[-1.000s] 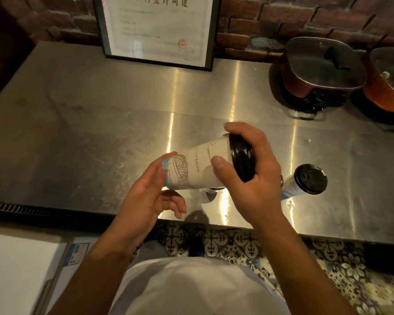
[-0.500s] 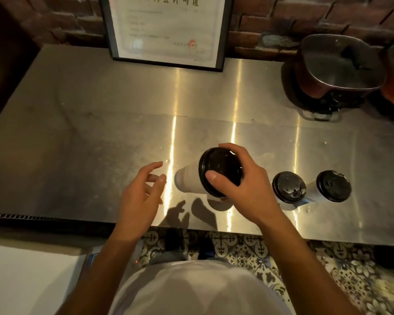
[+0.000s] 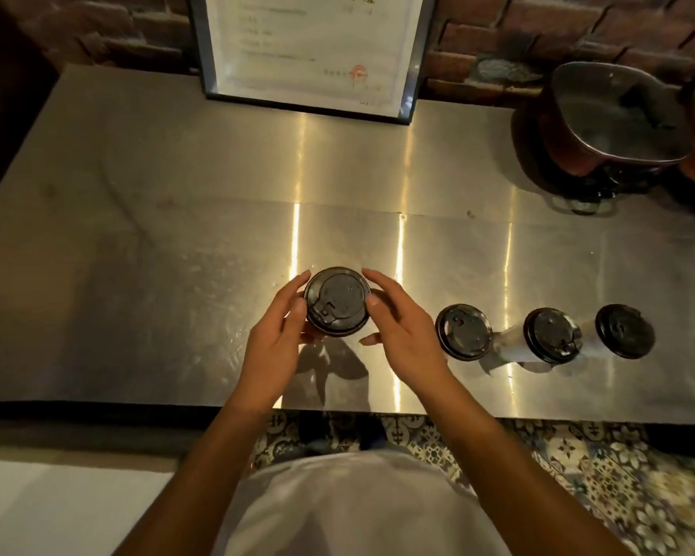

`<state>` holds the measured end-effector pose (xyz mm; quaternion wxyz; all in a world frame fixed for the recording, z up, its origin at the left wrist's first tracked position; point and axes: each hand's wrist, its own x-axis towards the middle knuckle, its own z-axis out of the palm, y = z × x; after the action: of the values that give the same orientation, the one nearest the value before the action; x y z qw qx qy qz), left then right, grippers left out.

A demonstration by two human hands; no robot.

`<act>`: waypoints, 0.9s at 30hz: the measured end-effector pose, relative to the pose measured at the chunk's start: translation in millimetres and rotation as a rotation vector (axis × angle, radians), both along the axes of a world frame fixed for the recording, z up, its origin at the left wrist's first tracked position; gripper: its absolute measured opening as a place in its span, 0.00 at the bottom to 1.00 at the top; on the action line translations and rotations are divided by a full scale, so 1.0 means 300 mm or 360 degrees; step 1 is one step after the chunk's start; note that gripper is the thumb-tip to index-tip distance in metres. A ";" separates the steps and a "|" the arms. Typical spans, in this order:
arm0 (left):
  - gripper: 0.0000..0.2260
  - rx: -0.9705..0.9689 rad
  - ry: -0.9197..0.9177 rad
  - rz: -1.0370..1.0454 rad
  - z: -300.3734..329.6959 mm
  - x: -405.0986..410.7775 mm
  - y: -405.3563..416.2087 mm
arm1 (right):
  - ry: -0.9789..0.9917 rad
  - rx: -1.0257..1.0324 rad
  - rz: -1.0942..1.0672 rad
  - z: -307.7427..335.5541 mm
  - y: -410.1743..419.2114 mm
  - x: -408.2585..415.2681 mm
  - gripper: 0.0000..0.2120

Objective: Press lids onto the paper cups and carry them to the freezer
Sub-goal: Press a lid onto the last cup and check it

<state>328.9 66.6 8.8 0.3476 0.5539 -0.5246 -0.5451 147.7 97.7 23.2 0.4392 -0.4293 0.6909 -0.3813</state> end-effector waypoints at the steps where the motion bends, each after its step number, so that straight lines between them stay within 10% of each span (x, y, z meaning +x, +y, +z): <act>1: 0.16 0.0060 -0.0005 -0.0017 -0.032 0.014 -0.013 | 0.0092 0.0032 0.0007 -0.028 -0.008 0.019 0.17; 27: 0.22 0.0086 -0.0411 -0.0254 -0.189 -0.002 -0.051 | 0.0617 0.0285 0.0367 -0.190 -0.052 0.017 0.21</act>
<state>328.5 51.2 -47.9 0.2179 0.5851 -0.5923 -0.5092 152.9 82.0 -33.8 0.3754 -0.5298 0.7398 -0.1764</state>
